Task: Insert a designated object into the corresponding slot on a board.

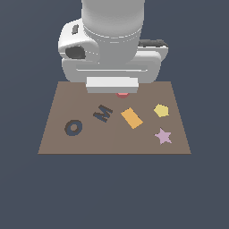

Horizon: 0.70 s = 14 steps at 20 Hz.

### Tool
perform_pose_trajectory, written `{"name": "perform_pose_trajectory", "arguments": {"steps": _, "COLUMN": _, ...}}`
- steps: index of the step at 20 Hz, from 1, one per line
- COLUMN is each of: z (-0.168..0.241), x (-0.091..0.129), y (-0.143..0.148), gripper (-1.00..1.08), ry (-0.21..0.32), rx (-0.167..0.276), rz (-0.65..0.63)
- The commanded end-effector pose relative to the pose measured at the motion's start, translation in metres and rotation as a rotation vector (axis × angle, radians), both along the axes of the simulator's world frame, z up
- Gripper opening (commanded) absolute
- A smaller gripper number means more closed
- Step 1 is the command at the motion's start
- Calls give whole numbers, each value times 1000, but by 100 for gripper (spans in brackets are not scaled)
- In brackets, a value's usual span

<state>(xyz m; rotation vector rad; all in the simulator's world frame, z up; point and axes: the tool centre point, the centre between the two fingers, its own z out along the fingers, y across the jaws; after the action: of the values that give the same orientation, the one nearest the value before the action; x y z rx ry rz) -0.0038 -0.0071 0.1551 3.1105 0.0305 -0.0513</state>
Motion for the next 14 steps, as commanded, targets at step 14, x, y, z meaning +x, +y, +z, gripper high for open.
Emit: {"name": "perform_pose_trajectory", "arguments": {"steps": 14, "z": -27, "x": -25, "y": 11, "gripper": 100, "ry": -8, "rx": 8, "rz": 24}}
